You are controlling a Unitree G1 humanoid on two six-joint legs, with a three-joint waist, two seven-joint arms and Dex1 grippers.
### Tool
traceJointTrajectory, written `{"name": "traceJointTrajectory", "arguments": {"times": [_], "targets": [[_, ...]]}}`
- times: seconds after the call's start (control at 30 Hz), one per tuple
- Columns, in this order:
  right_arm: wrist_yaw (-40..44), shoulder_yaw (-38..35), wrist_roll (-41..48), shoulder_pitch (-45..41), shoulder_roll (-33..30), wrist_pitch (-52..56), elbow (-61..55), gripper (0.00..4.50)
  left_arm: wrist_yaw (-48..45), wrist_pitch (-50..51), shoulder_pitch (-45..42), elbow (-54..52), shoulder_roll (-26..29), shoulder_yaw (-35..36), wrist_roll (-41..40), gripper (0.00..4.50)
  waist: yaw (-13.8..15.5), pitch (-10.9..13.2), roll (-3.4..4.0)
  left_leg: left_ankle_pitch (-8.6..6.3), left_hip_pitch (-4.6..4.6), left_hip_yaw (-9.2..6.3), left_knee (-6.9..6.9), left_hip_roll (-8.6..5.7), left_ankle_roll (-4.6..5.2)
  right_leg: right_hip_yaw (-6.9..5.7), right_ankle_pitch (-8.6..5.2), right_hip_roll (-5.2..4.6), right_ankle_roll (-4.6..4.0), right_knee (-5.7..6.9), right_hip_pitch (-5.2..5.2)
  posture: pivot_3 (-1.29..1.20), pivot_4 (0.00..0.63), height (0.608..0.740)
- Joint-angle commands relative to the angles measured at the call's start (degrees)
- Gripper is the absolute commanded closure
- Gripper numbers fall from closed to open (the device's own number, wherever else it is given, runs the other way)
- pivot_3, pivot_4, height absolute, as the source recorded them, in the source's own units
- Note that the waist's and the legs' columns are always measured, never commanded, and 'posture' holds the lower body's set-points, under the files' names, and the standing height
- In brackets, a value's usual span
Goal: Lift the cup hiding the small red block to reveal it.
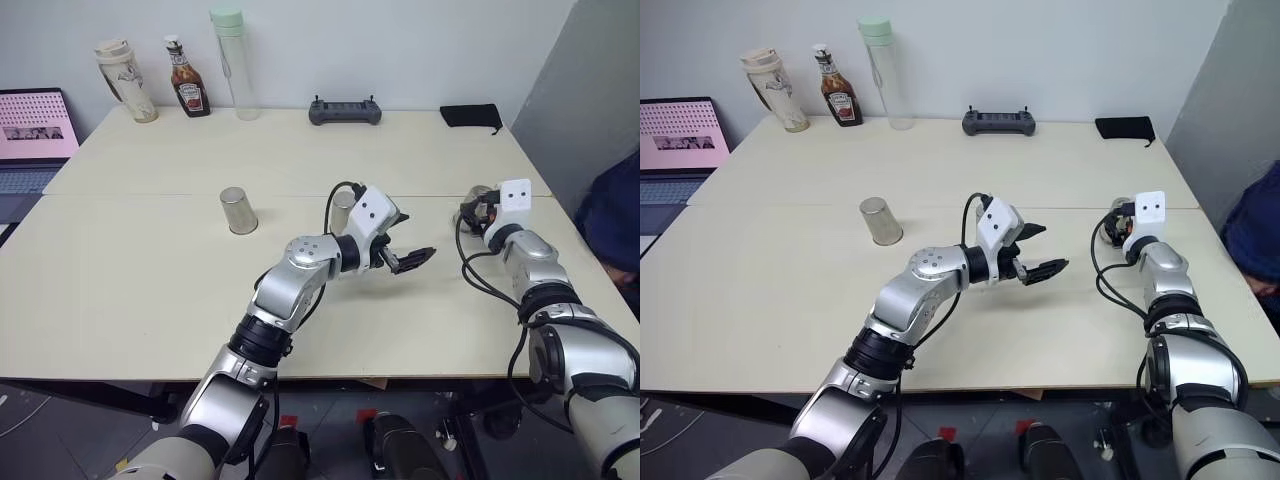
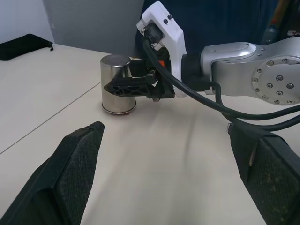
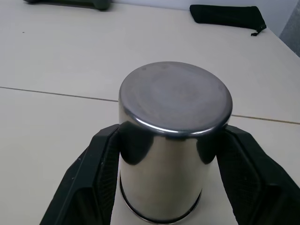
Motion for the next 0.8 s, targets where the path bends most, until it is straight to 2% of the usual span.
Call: {"name": "traceJointTrajectory", "arguments": {"times": [0.03,0.23,0.37,0.43,0.53,0.77,0.8], "targets": [[1.32,-4.34,6.34,0.82,-0.04,6.20,-13.19,1.84,-0.50,-0.56,-0.24,-2.24,0.27,0.59,-0.12,0.00,0.03,0.02,0.03,0.00,-0.01,0.00,0.00,0.00,0.00,0.00,0.00,0.00,0.00,0.00,-0.01,0.00,0.150,0.740],[-3.83,-5.24,9.67,10.97,-1.12,25.97,-44.64,1.84,-1.35,0.07,0.65,-2.90,0.13,-0.16,-0.41,0.00,0.28,0.01,0.06,0.00,-0.05,-0.10,-0.02,0.03,0.00,-0.07,-0.01,-0.01,-0.01,0.00,-0.01,0.00,0.150,0.740],[-9.19,-5.58,7.07,19.06,-2.84,35.68,-58.04,1.84,-2.01,0.14,0.58,-2.26,0.40,0.09,-0.33,0.00,0.77,0.00,0.09,0.00,-0.06,-0.13,-0.01,0.03,0.00,-0.09,-0.02,-0.01,-0.02,0.01,-0.01,0.00,0.150,0.740],[-10.60,-6.37,7.12,22.16,-2.52,37.05,-59.74,1.84,-1.99,-0.18,0.17,-1.36,0.40,0.25,-0.10,0.00,0.97,0.00,0.08,0.00,-0.05,-0.09,0.03,0.01,0.00,-0.07,-0.03,-0.02,-0.01,0.00,0.00,0.00,0.150,0.740],[-11.41,-7.25,7.59,25.11,-0.45,34.13,-56.21,1.84,-2.29,-1.31,0.25,-0.63,0.75,-0.56,0.93,0.00,0.86,0.00,0.09,0.00,-0.01,-0.03,0.06,0.00,0.00,-0.03,-0.02,-0.02,0.01,0.00,0.02,0.00,0.150,0.740],[-11.64,-8.35,7.80,23.90,1.93,30.40,-47.08,1.84,-2.09,-1.23,-0.63,-0.33,0.58,0.60,0.92,0.00,-0.01,-0.01,0.11,0.00,0.03,0.00,0.07,0.01,0.00,-0.02,0.00,0.06,0.02,0.05,0.02,0.00,0.150,0.740],[-12.28,-8.17,7.28,23.76,1.81,30.30,-46.00,1.49,-2.15,-1.21,-0.65,-0.36,0.64,0.60,0.94,0.00,0.00,-0.02,0.11,0.00,0.03,0.00,0.07,0.01,0.00,-0.01,0.00,0.06,0.02,0.05,0.02,0.00,0.150,0.740]]}}
